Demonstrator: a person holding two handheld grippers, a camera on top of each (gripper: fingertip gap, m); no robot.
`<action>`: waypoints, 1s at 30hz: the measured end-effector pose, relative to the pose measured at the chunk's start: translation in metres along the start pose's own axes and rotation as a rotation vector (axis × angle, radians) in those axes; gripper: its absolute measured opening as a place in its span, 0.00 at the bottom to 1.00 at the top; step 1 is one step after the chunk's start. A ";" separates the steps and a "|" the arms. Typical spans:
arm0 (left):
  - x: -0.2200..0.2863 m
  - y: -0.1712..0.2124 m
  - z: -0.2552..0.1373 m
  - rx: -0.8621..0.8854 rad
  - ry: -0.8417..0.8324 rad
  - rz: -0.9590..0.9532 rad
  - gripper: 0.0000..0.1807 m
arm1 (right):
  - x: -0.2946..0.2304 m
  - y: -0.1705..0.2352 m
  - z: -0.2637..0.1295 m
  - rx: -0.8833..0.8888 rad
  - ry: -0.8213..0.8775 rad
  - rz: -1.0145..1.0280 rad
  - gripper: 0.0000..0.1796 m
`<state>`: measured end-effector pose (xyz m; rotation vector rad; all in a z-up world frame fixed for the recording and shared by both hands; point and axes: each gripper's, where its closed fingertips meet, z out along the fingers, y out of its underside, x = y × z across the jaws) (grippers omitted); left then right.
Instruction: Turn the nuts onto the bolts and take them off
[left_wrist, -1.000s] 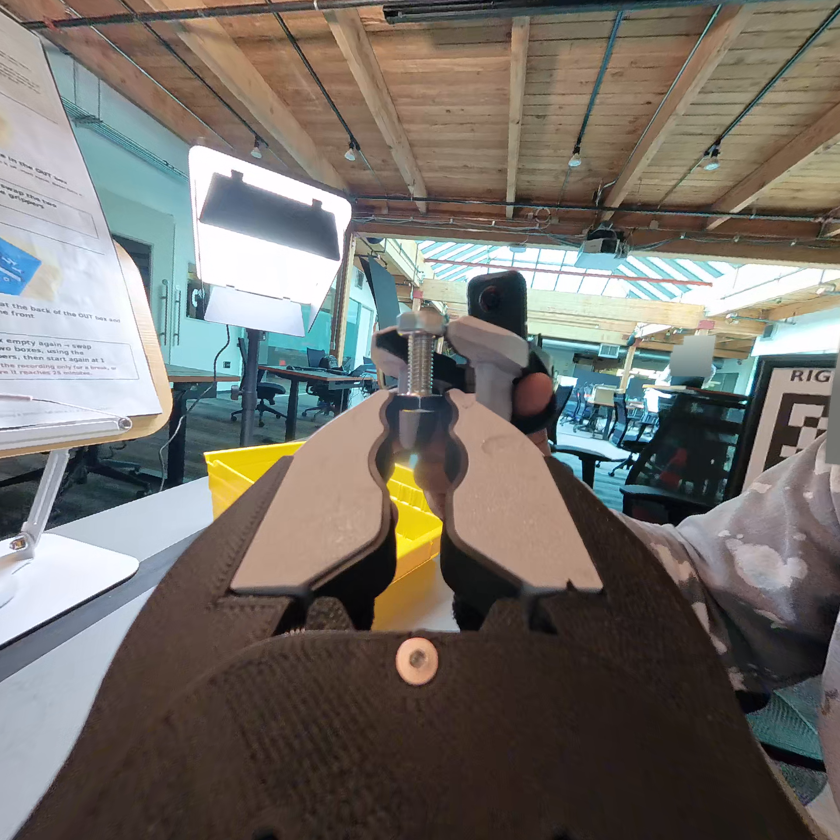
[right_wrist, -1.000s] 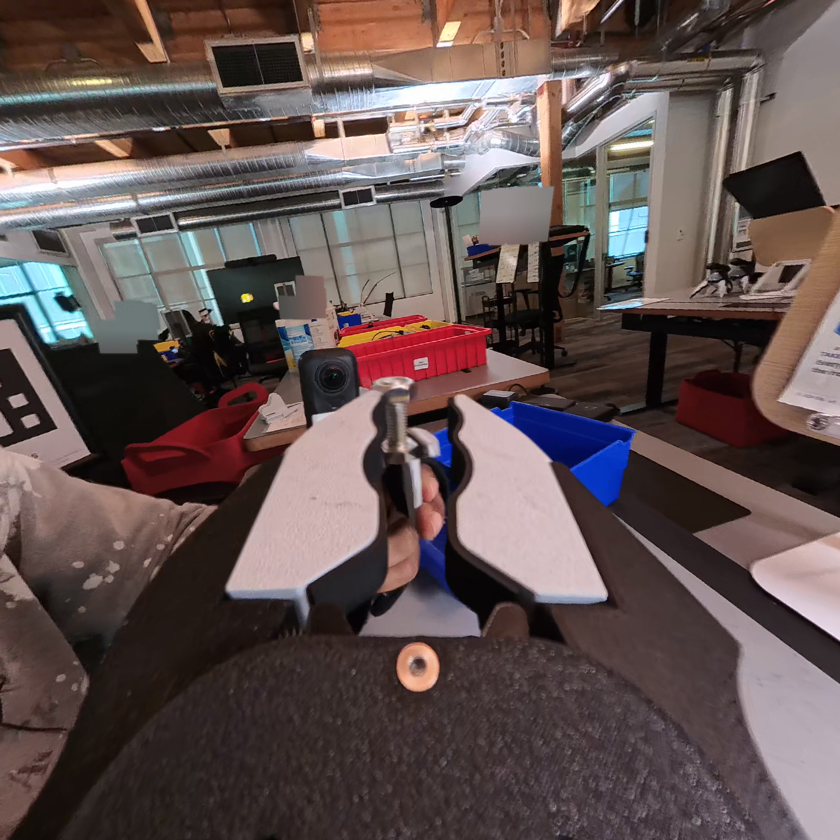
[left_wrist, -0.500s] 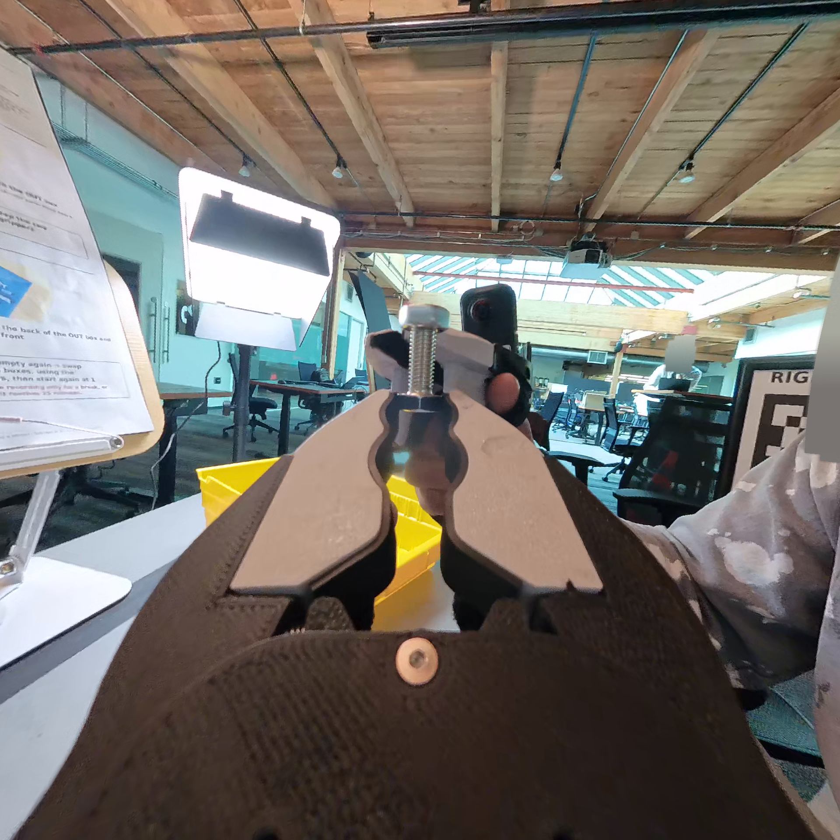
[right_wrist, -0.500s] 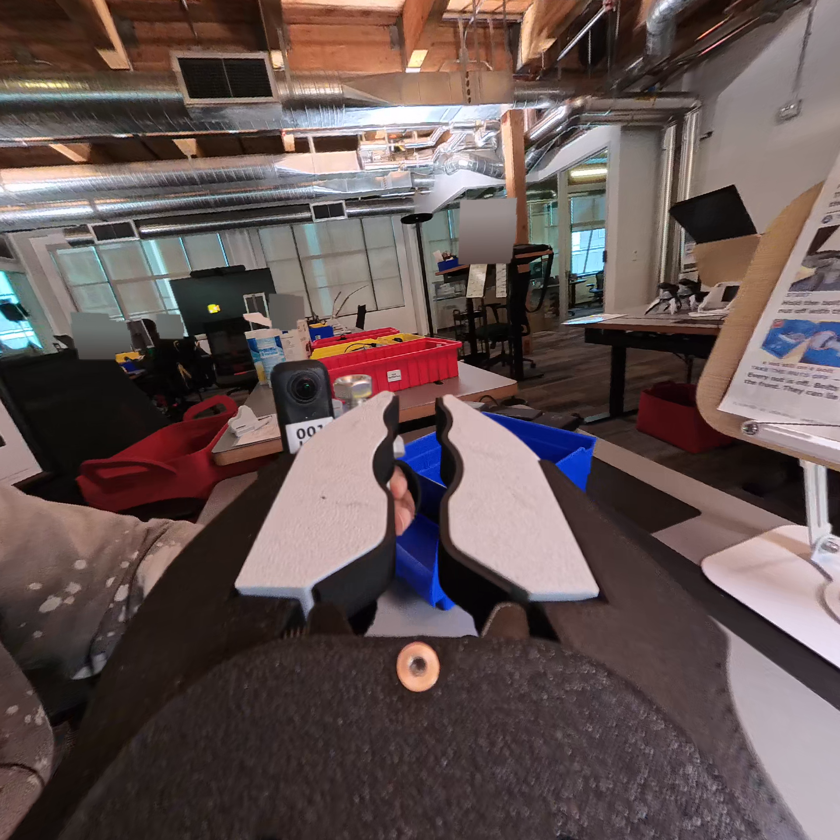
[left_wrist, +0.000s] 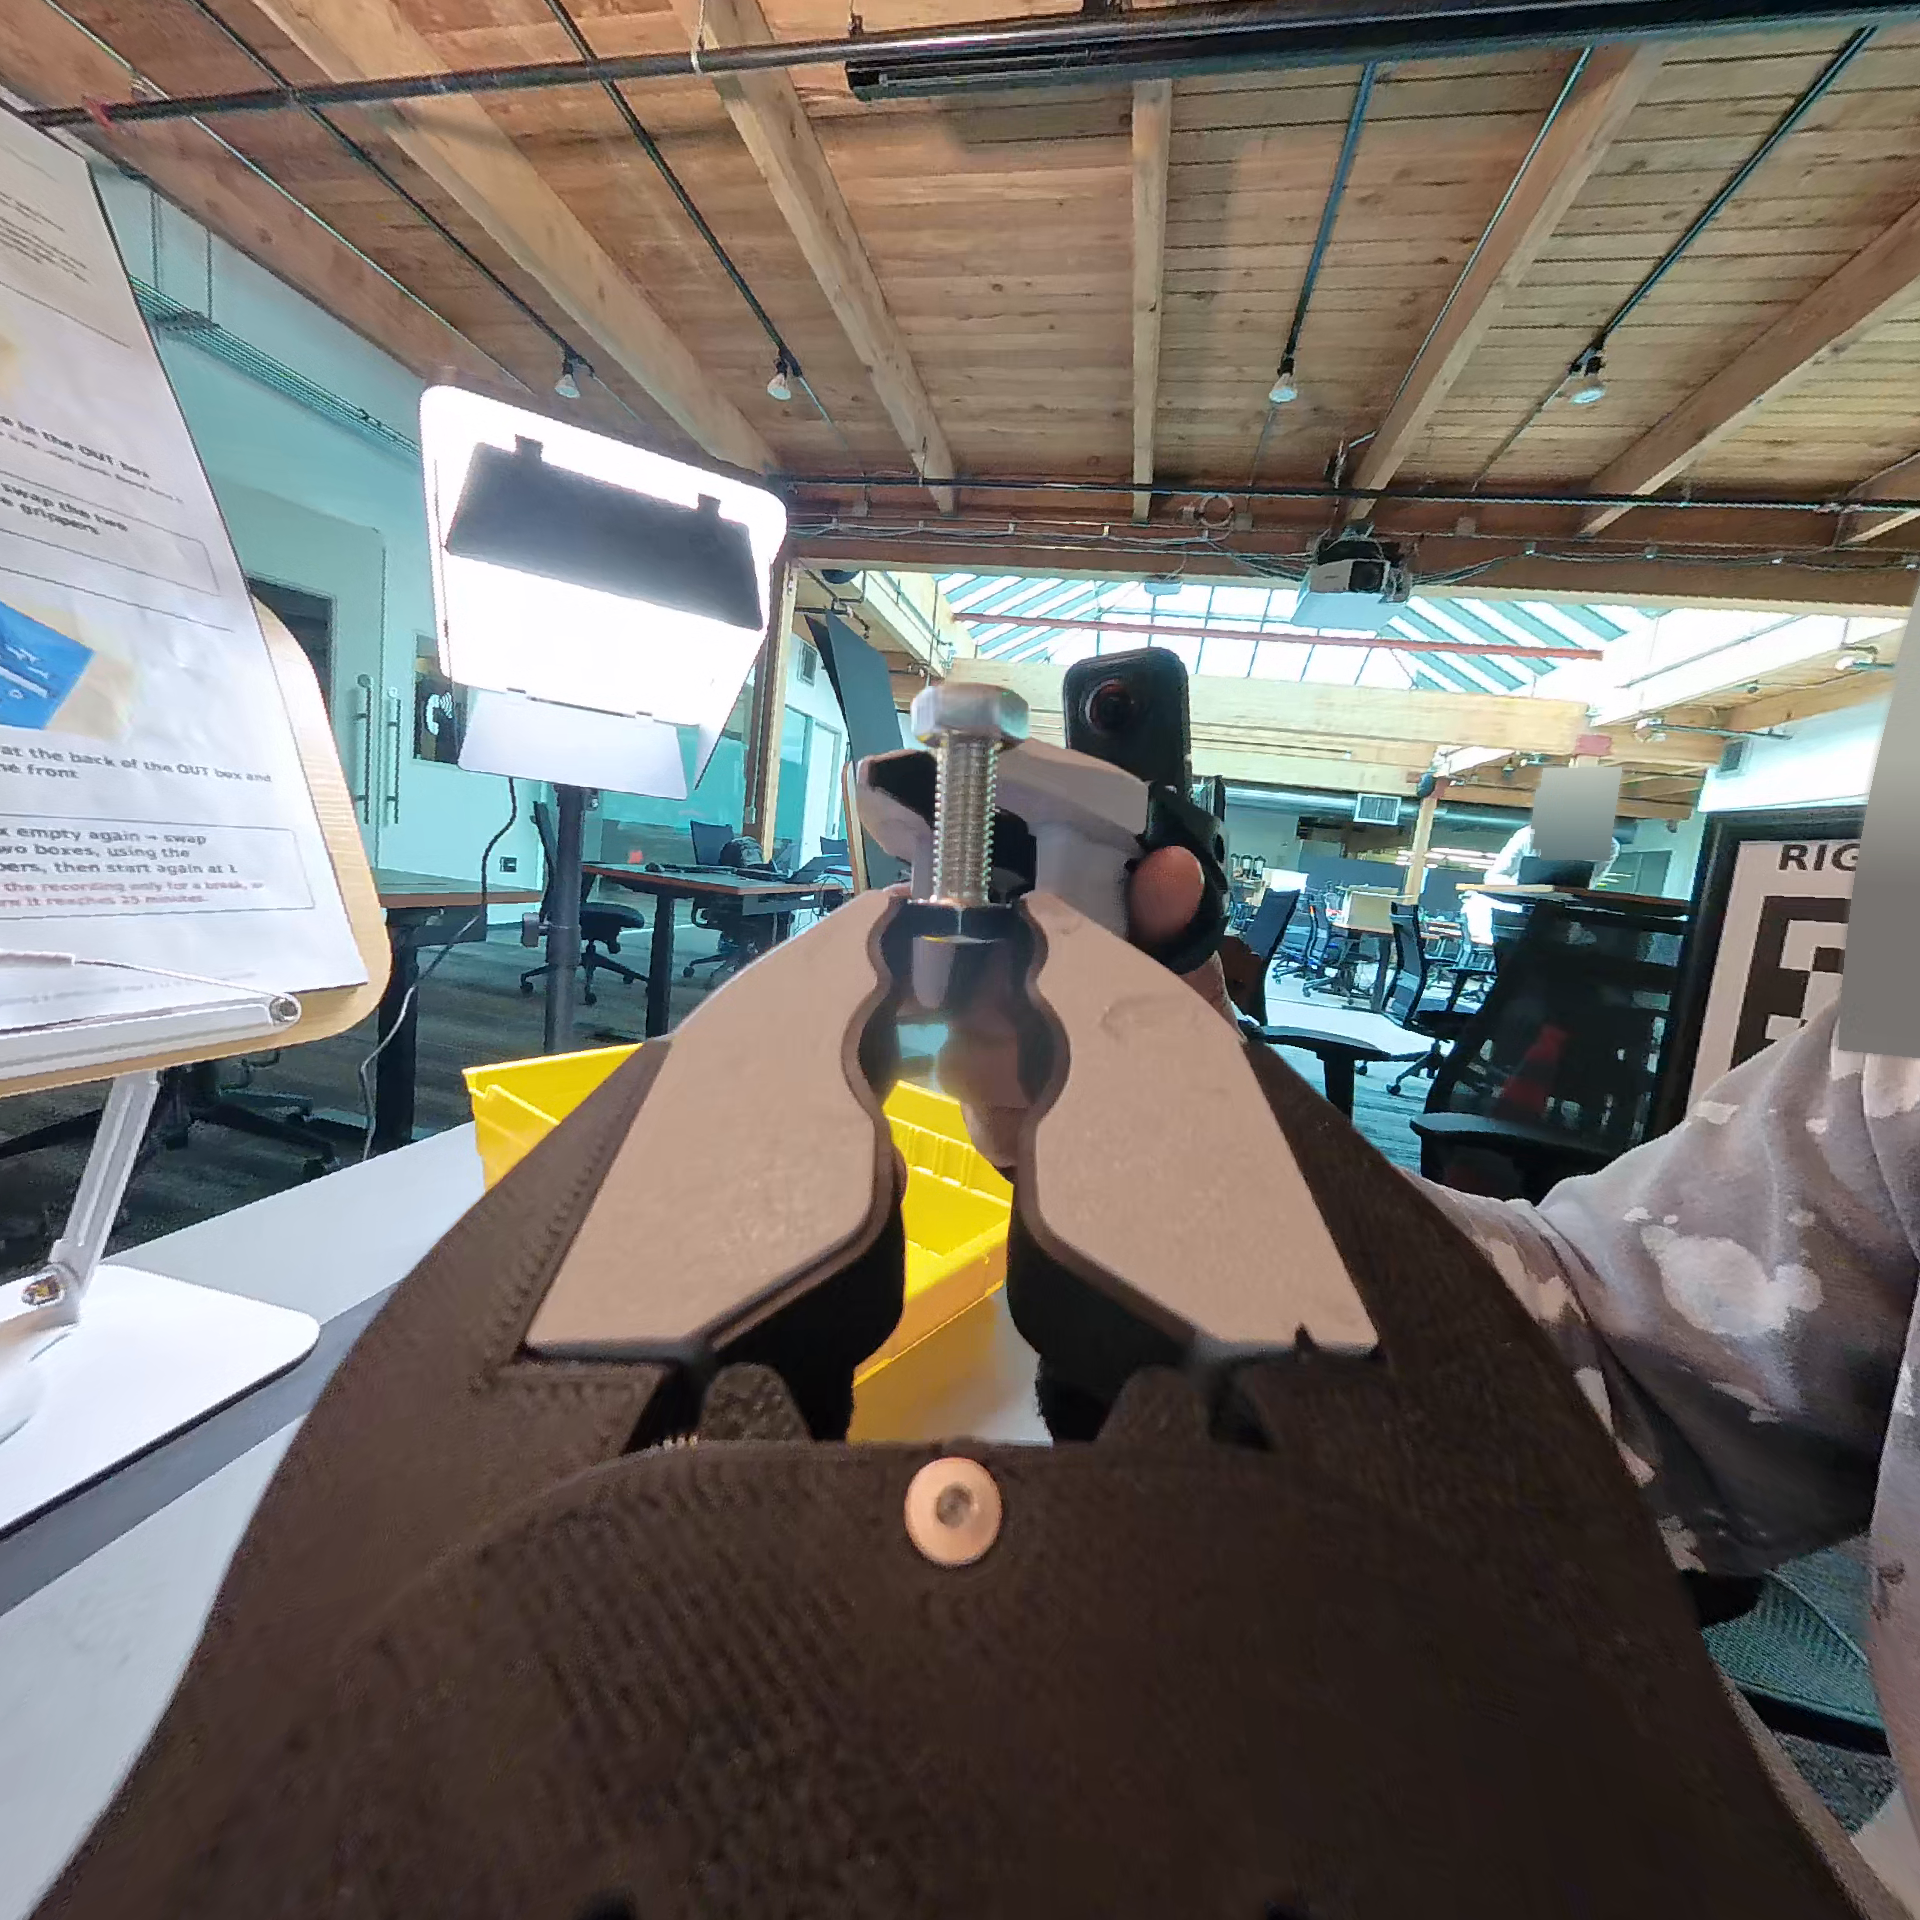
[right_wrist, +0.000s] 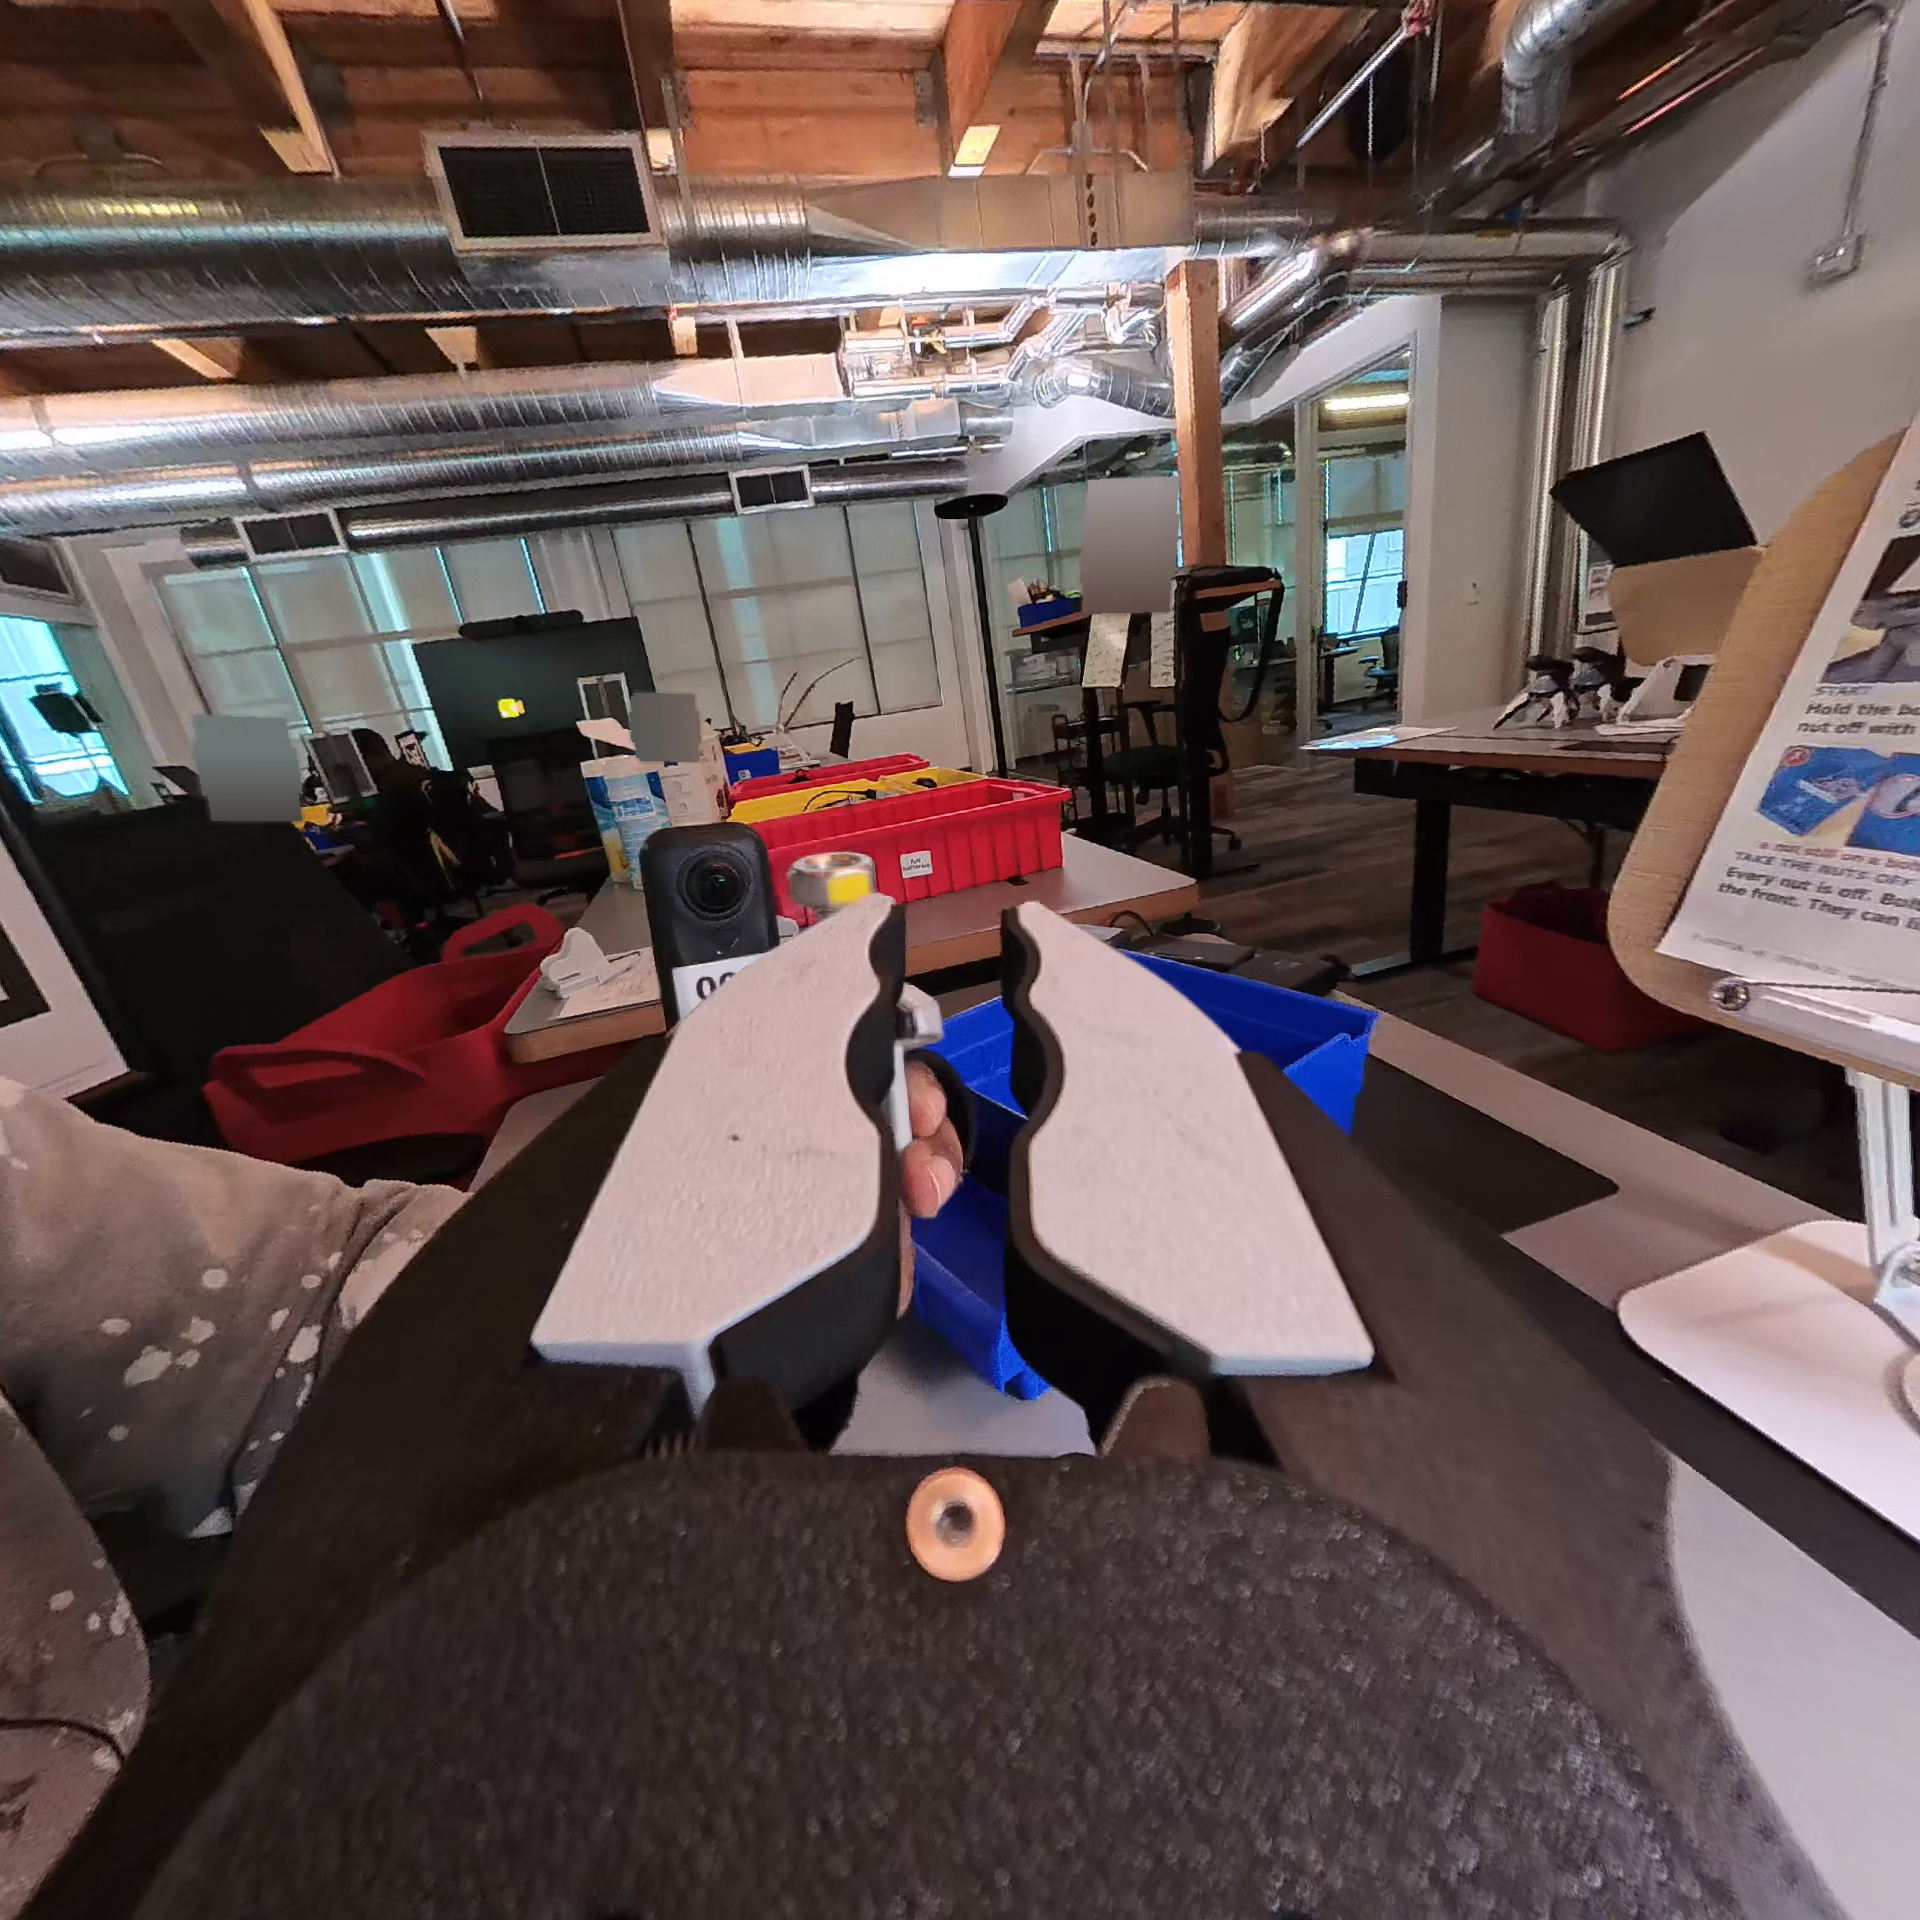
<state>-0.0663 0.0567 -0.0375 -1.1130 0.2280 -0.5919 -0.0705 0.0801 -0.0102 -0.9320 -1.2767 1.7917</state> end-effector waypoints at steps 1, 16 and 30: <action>-0.001 0.000 0.000 0.000 -0.004 -0.003 0.10 | -0.002 0.000 0.001 0.000 -0.004 -0.006 0.10; 0.001 0.004 0.001 -0.005 0.000 0.003 0.10 | -0.012 0.001 0.004 -0.004 -0.038 -0.018 0.10; 0.001 0.005 0.001 -0.009 0.000 0.005 0.10 | -0.019 -0.001 0.005 0.007 -0.052 -0.044 0.11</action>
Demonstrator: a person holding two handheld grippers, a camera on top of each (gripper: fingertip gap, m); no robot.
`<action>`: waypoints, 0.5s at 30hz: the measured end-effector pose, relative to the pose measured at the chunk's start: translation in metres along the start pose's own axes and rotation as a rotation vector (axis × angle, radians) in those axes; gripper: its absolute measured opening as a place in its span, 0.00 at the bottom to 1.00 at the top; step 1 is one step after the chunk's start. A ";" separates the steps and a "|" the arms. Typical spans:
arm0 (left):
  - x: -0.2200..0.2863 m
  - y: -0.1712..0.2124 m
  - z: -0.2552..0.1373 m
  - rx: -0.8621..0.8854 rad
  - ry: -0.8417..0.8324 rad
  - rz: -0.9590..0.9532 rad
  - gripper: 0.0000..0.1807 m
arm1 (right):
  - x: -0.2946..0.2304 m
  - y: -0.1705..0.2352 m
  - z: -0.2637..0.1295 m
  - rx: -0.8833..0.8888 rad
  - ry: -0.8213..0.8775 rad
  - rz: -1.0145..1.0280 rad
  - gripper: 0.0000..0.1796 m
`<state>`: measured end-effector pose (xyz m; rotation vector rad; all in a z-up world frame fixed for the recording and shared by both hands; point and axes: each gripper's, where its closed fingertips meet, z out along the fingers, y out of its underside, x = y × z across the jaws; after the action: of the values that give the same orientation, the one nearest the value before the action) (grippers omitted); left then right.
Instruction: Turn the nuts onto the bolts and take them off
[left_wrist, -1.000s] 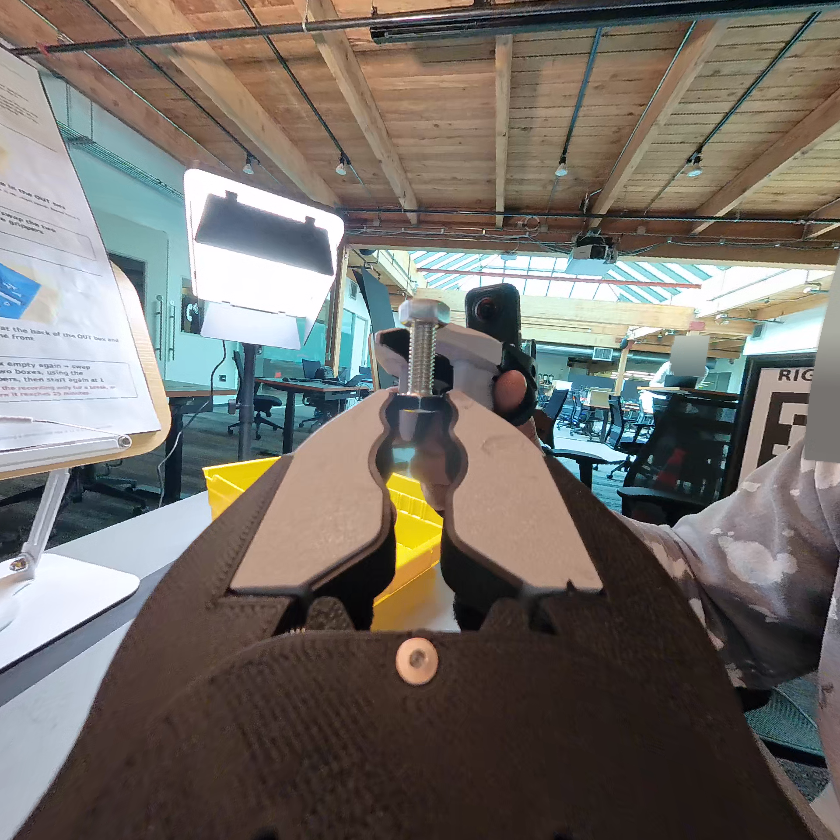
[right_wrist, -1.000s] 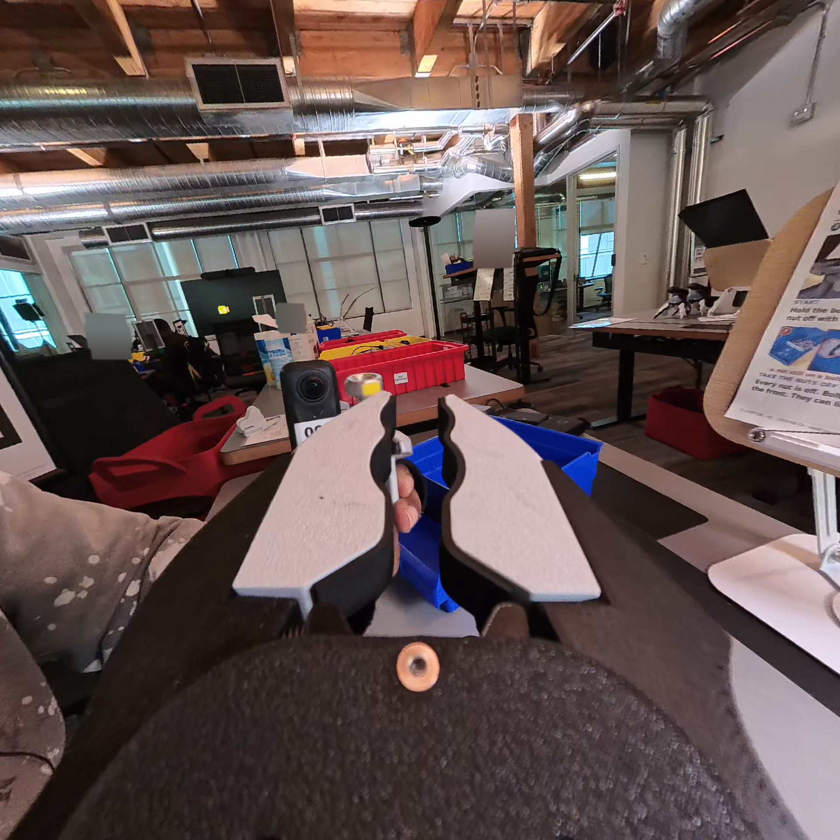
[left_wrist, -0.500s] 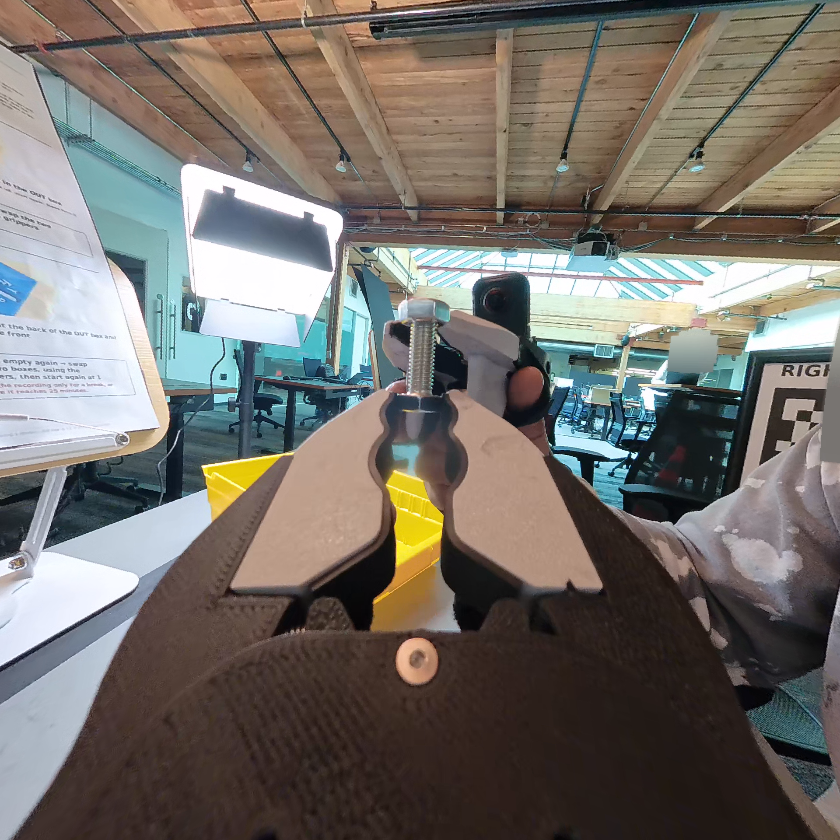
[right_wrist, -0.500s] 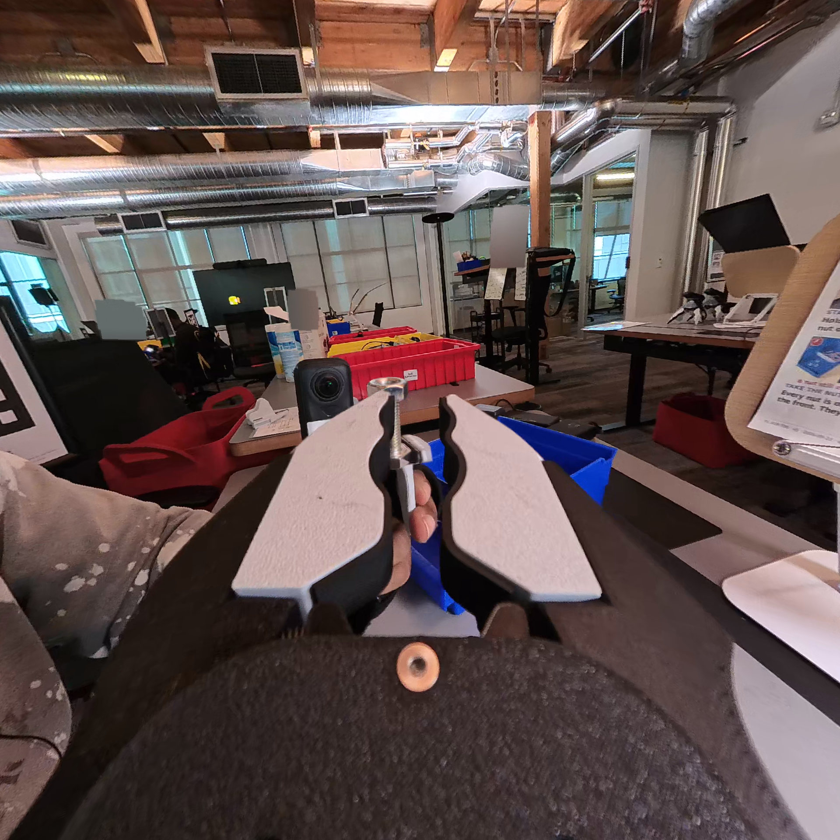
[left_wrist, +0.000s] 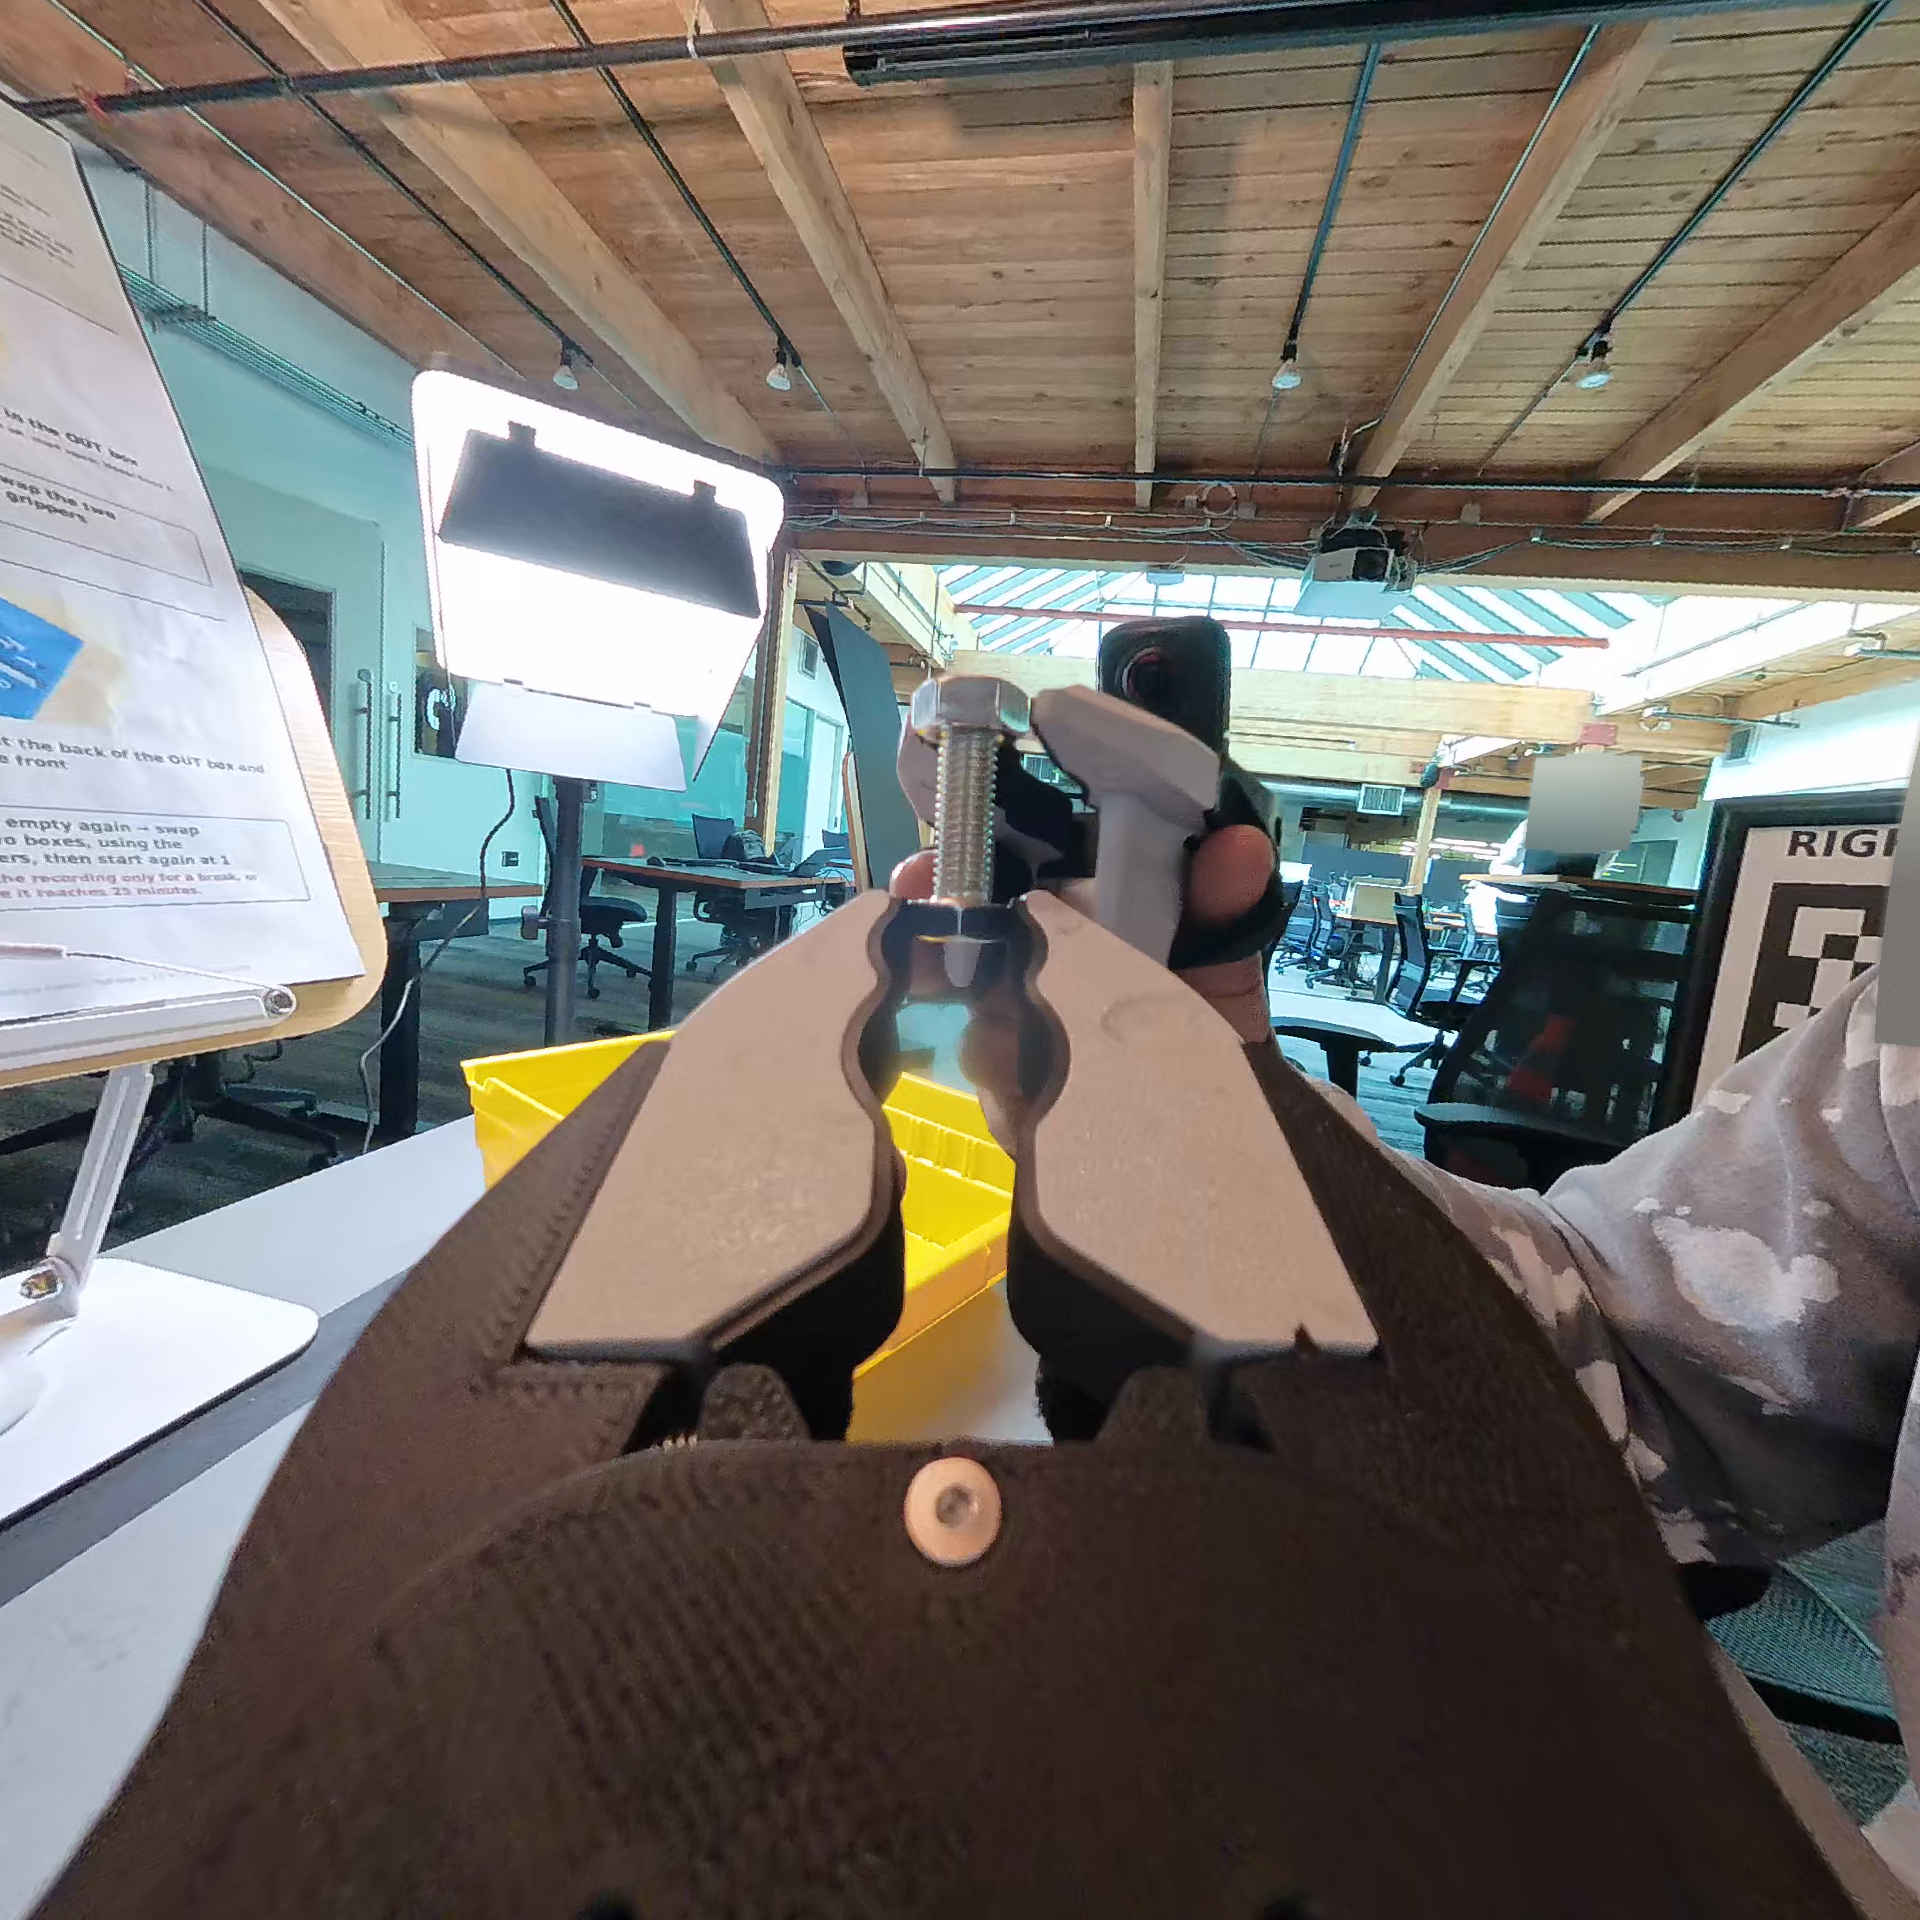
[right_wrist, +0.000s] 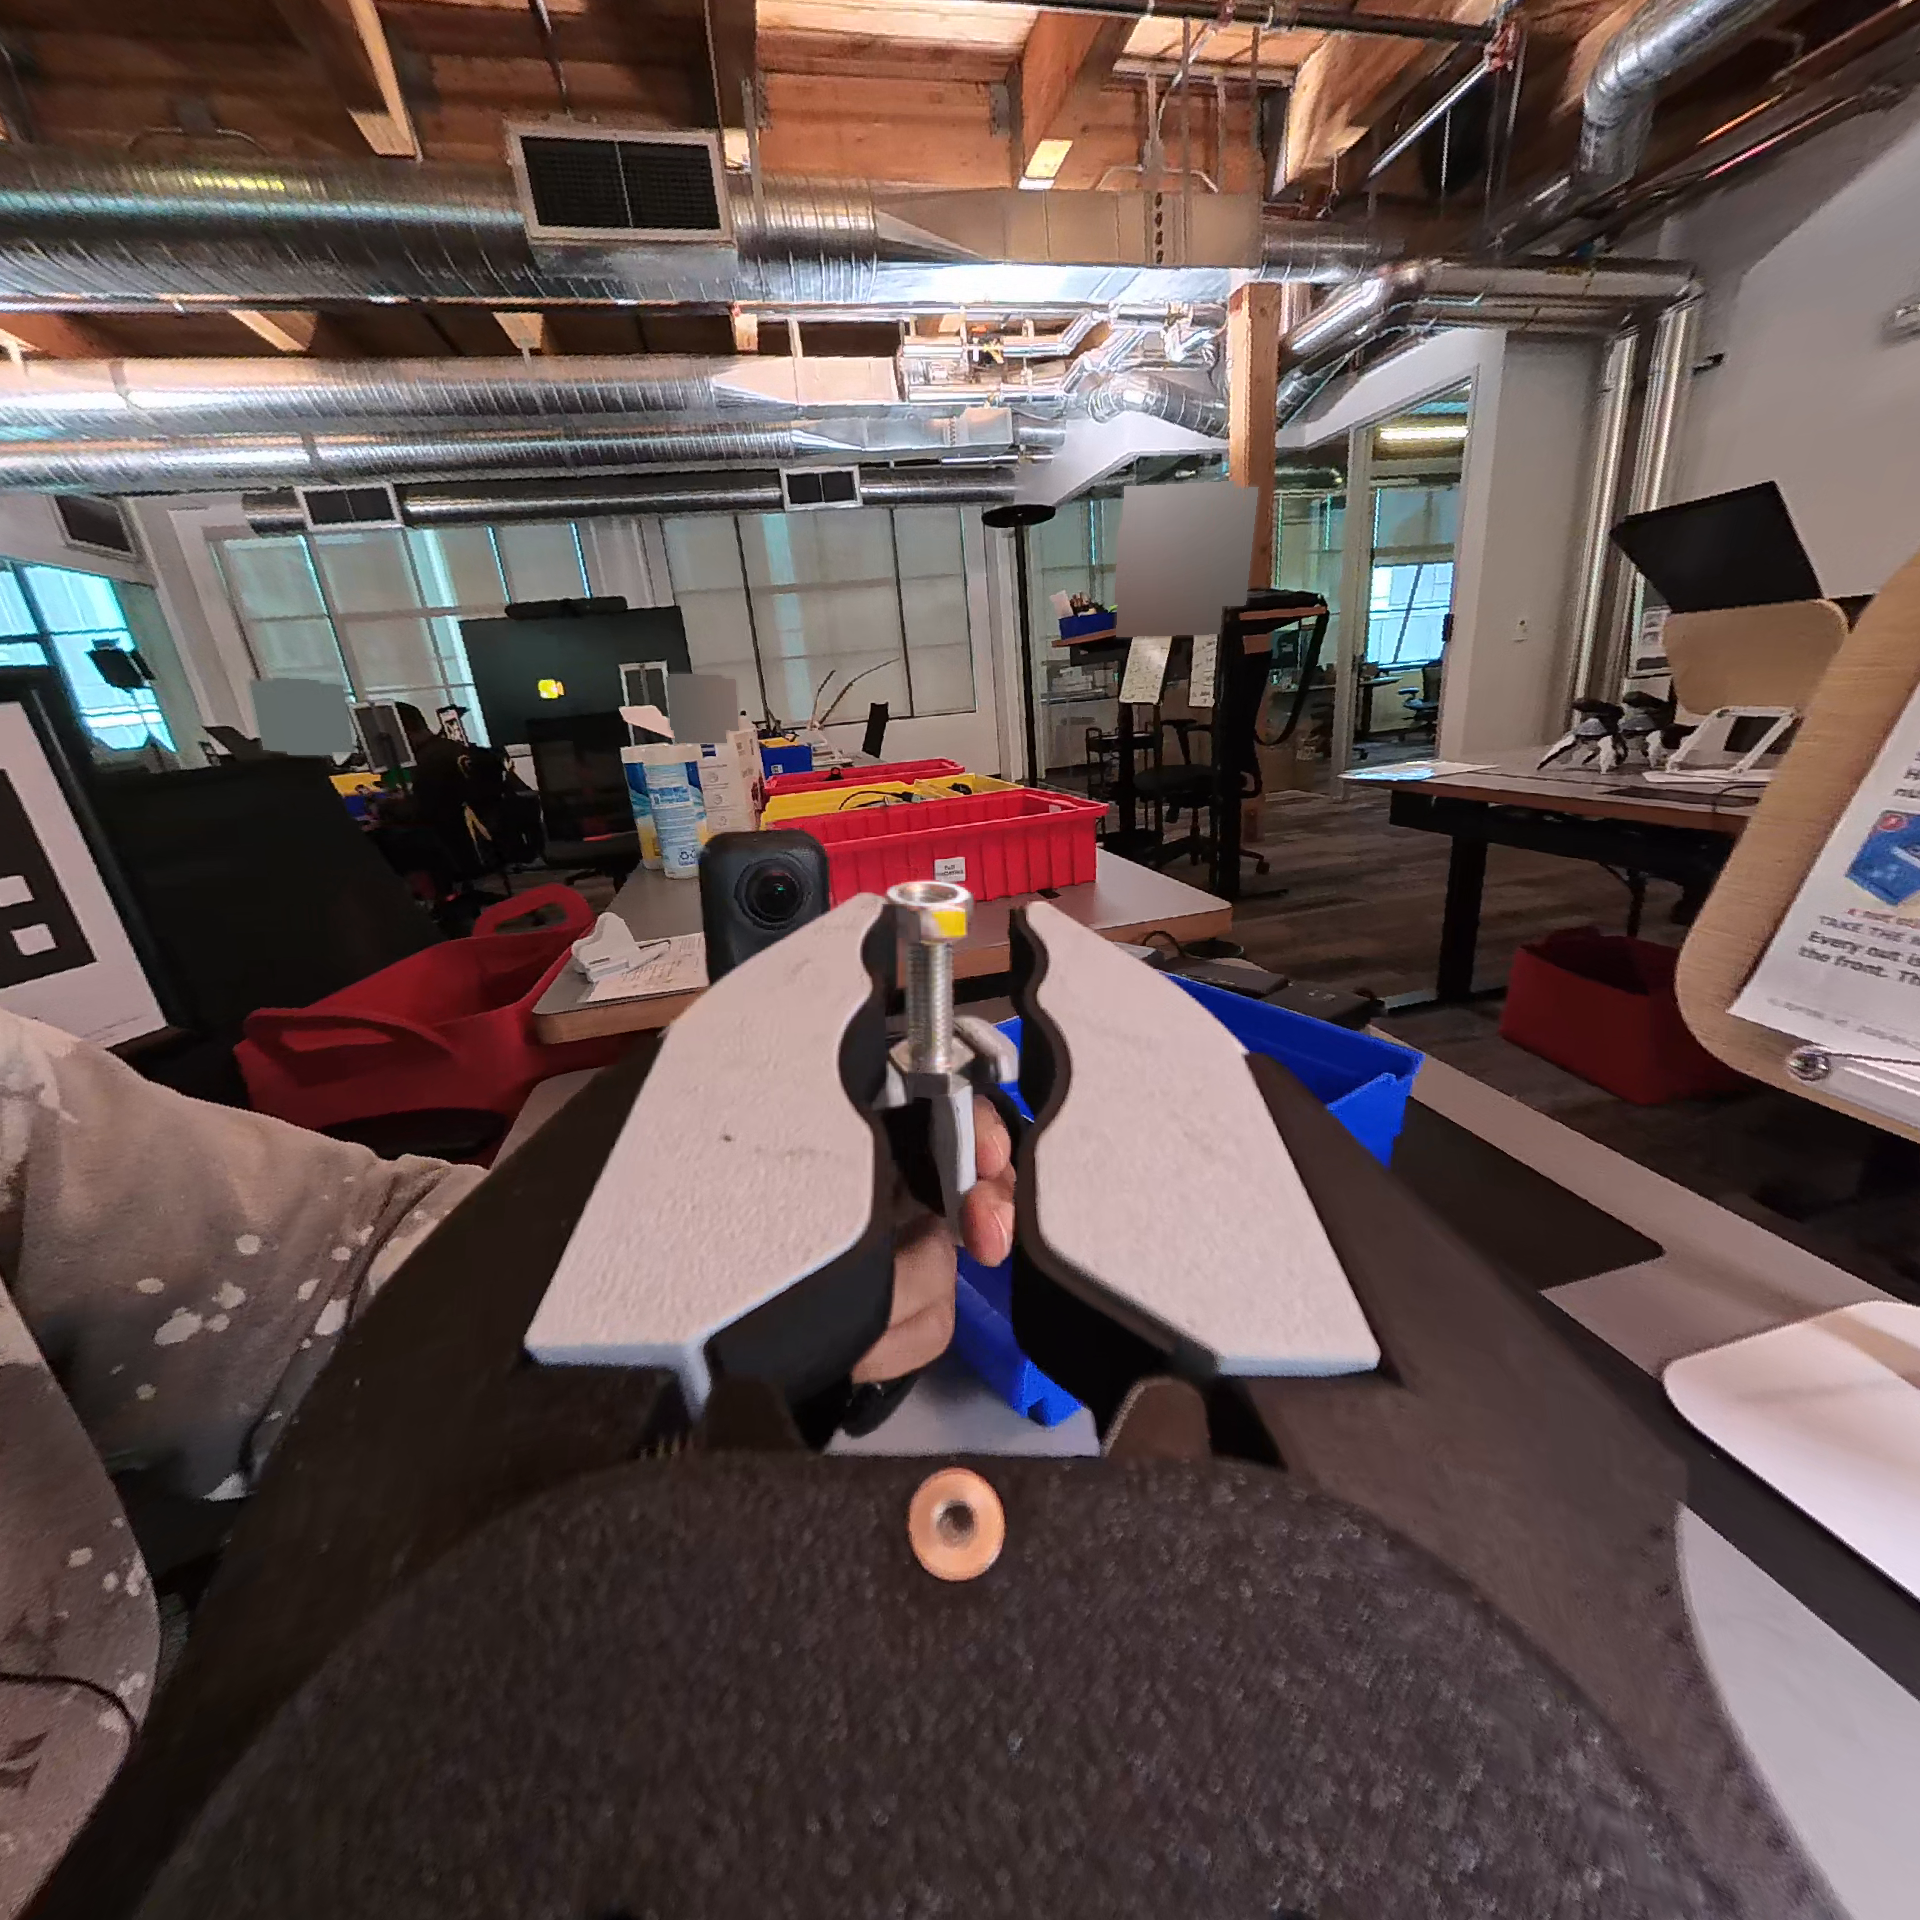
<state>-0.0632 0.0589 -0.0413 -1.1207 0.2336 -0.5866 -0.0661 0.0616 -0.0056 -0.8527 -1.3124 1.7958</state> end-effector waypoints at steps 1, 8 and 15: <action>0.000 0.002 0.000 -0.004 0.000 -0.002 0.10 | -0.002 0.001 0.001 -0.005 -0.006 -0.002 0.13; 0.002 0.000 0.000 0.006 0.010 0.001 0.10 | 0.002 0.001 0.000 0.003 0.008 -0.009 0.09; 0.003 0.004 0.002 -0.013 0.013 0.004 0.10 | -0.006 0.007 0.004 -0.026 -0.029 -0.009 0.15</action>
<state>-0.0586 0.0600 -0.0438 -1.1292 0.2513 -0.5896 -0.0675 0.0538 -0.0106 -0.8361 -1.3587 1.7940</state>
